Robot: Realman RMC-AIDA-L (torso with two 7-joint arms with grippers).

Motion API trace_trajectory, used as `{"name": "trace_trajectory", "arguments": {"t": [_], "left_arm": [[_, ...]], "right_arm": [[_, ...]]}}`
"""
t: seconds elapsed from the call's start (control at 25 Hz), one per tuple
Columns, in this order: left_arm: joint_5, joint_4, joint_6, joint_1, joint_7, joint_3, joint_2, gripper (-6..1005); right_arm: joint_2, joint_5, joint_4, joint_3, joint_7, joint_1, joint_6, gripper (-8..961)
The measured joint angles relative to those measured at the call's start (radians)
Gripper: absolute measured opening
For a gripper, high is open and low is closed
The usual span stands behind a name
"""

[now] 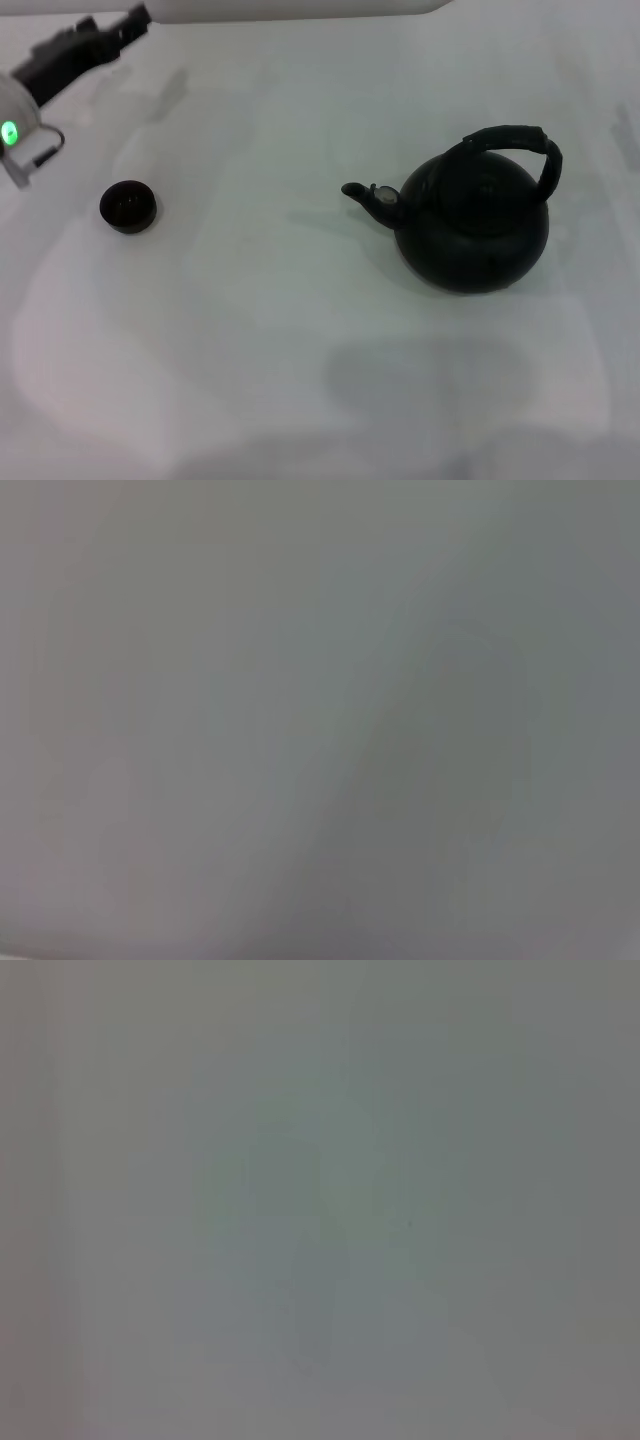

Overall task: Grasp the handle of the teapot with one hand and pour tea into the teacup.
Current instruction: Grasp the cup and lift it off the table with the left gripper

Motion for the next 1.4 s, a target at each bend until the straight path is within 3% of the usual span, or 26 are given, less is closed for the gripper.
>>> {"name": "trace_trajectory", "arguments": {"t": [0.12, 0.24, 0.44, 0.76, 1.0, 1.16, 1.28, 1.4], "left_arm": [[0.182, 0.014, -0.004, -0.054, -0.230, -0.002, 0.071, 873], [0.353, 0.014, -0.005, -0.103, -0.394, -0.003, 0.117, 873], [0.665, 0.010, 0.005, -0.172, -0.656, -0.003, 0.166, 872], [1.029, 0.021, 0.116, -0.249, -0.948, -0.004, 0.213, 873], [1.281, 0.098, 0.135, -0.272, -1.138, -0.009, 0.226, 873], [1.539, 0.206, 0.180, -0.259, -1.265, -0.124, 0.220, 872], [1.767, 0.275, 0.244, -0.233, -1.310, -0.298, 0.177, 872], [1.998, 0.339, 0.303, -0.211, -1.335, -0.484, 0.106, 872]], "right_arm": [[0.000, 0.000, 0.000, 0.000, 0.000, -0.001, 0.000, 854], [-0.001, 0.011, 0.000, 0.001, 0.000, -0.003, 0.000, 854], [0.000, 0.016, 0.000, 0.002, 0.000, -0.003, 0.008, 854], [-0.001, 0.017, 0.000, 0.001, 0.000, 0.001, 0.026, 854], [-0.001, 0.017, 0.009, 0.001, 0.000, 0.003, 0.031, 854], [-0.002, 0.017, 0.010, 0.001, 0.000, 0.003, 0.031, 854], [-0.002, 0.017, 0.012, 0.001, 0.000, 0.002, 0.036, 854], [-0.001, 0.017, 0.012, 0.001, 0.000, 0.002, 0.041, 854]]}}
